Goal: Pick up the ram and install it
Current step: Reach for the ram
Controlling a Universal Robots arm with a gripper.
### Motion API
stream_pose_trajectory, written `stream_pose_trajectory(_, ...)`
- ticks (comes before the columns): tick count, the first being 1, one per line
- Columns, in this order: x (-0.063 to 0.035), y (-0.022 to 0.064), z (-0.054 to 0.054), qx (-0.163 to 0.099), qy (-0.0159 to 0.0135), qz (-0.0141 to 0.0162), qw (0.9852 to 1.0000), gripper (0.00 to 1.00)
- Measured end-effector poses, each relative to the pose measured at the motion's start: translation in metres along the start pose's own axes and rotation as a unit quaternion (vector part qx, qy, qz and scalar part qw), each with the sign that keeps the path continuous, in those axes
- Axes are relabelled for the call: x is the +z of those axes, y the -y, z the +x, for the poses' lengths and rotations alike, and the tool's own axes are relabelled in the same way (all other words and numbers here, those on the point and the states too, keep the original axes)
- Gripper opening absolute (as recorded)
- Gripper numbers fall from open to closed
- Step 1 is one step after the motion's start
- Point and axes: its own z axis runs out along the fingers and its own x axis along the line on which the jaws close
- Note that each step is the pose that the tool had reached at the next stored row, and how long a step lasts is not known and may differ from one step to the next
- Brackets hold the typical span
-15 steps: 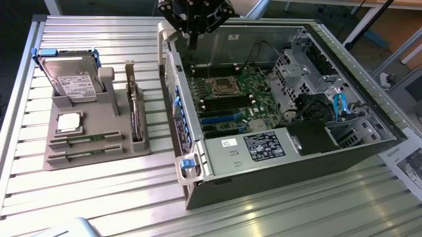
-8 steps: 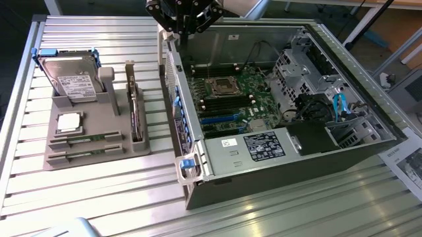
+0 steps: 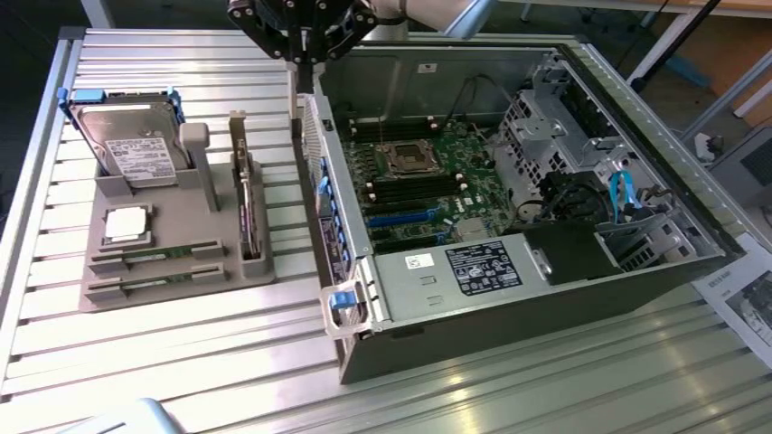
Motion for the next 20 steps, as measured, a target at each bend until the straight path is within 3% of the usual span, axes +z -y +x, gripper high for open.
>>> stream_pose_trajectory(12, -0.0011, 0.0032, 0.042, 0.0, 0.0, 0.0, 1.0, 0.1)
stream_pose_trajectory(20, -0.0024, 0.0067, 0.088, 0.0, 0.0001, 0.0, 1.0, 0.1)
